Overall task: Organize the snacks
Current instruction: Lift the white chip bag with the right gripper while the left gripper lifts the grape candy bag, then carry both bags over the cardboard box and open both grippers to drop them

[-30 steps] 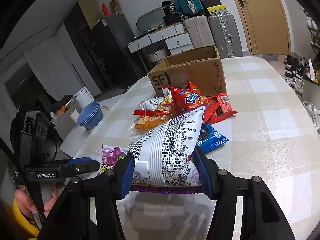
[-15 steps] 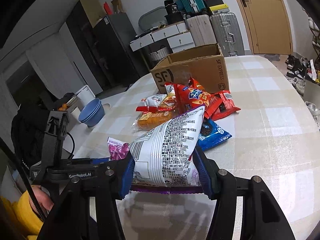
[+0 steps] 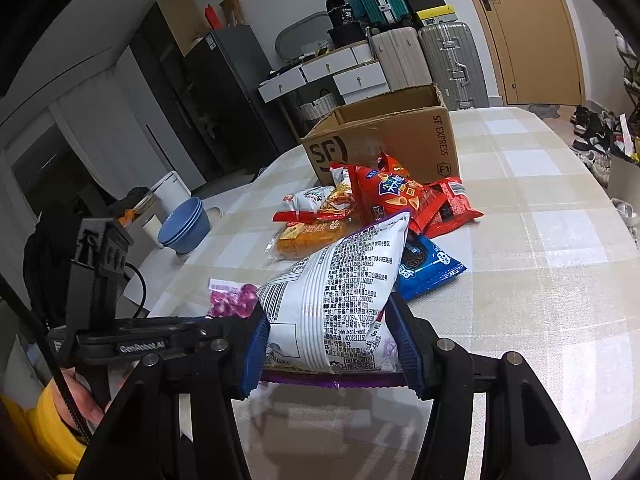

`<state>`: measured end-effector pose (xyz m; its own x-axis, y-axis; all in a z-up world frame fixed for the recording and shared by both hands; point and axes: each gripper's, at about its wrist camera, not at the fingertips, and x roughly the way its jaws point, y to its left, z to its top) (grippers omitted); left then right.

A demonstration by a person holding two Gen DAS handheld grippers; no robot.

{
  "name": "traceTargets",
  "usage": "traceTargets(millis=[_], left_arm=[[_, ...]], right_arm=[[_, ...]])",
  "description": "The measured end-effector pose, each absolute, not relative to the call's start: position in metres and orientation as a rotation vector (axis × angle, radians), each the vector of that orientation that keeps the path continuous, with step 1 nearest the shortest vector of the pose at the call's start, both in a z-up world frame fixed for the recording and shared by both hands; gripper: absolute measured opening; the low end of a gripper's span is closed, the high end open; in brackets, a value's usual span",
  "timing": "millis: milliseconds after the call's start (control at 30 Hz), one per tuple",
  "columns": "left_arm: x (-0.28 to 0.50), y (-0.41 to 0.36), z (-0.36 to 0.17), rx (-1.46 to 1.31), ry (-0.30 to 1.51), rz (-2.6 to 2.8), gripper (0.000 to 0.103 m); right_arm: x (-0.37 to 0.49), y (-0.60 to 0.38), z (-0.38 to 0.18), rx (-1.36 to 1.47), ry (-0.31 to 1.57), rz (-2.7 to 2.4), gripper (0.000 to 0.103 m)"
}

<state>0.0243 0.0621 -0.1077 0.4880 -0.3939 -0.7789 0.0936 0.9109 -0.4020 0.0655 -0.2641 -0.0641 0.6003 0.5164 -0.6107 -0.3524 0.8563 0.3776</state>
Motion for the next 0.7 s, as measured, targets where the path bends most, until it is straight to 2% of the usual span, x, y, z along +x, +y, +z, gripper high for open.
traceTargets(millis=[367, 700], left_arm=[[0.029, 0.078, -0.041, -0.331, 0.878, -0.341, 0.013], [0.088, 0.070, 0.036, -0.281, 0.743, -0.380, 0.013]], right_arm=[[0.077, -0.268, -0.038, 0.244, 0.731, 0.530, 0.057], [0.133, -0.271, 0.031, 0.242, 0.634, 0.566, 0.057]])
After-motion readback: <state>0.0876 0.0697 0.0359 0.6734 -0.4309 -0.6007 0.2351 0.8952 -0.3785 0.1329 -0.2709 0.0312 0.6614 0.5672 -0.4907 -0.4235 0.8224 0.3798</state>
